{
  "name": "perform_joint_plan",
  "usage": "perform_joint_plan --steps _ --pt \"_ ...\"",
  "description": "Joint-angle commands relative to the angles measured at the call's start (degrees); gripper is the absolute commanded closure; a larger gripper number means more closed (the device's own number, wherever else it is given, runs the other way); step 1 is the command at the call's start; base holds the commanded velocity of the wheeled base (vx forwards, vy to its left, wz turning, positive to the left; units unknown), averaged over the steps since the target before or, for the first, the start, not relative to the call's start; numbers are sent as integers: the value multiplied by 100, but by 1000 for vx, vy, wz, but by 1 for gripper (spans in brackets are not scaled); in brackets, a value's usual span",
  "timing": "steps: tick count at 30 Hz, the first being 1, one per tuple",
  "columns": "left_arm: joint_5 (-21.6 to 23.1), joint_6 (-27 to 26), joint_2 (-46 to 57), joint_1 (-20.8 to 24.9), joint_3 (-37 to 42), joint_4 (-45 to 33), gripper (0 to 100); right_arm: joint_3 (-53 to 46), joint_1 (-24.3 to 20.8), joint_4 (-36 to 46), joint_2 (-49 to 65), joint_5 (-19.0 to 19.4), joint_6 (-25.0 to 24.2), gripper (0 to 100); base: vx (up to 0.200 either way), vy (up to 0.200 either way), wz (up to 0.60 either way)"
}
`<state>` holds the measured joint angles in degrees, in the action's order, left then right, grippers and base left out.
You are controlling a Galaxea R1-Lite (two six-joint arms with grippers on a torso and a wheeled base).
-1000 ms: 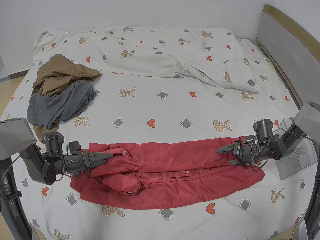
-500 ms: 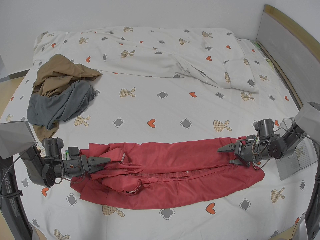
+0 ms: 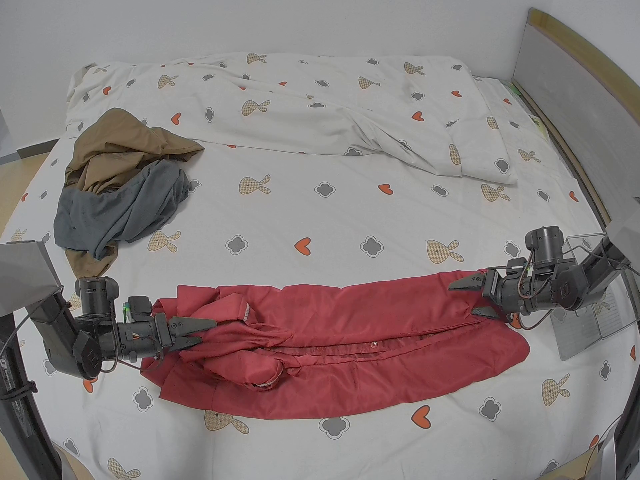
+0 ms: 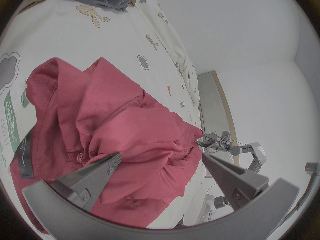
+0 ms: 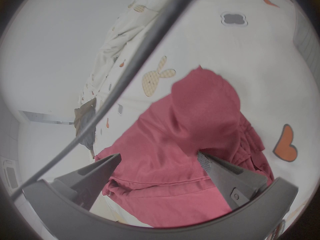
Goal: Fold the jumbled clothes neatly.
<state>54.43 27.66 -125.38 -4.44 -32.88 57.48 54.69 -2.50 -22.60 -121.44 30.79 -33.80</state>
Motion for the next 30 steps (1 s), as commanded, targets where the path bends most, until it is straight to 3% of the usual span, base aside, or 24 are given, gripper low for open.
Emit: perform_joint_plan --steps 1,6,12,15,19,20,21,24,30 --pt "6 -15 339 57 176 18 0 -301 -23 -7 1193 50 -12 0 0 0 0" --pt "6 117 1560 338 519 0 0 -582 -31 37 2107 41 -3 0 0 0 0" --pt "6 732 3002 602 616 -149 0 -731 250 45 2107 32 181 0 0 0 0" --pt "6 969 3687 602 554 -255 0 -810 628 45 1738 23 911 0 0 0 0" --pt "15 996 4452 576 440 -650 0 -1021 918 37 1193 23 2827 0 0 0 0" --pt "15 996 4452 576 440 -650 0 -1021 918 37 1193 23 2827 0 0 0 0" --pt "6 996 4628 576 396 -852 0 -1039 971 45 1096 23 3424 0 0 0 0" --pt "6 996 4760 576 335 -1055 0 -1021 979 63 885 32 3987 0 0 0 0" --pt "6 996 4812 593 343 -1063 0 -898 944 124 244 23 4514 0 0 0 0"
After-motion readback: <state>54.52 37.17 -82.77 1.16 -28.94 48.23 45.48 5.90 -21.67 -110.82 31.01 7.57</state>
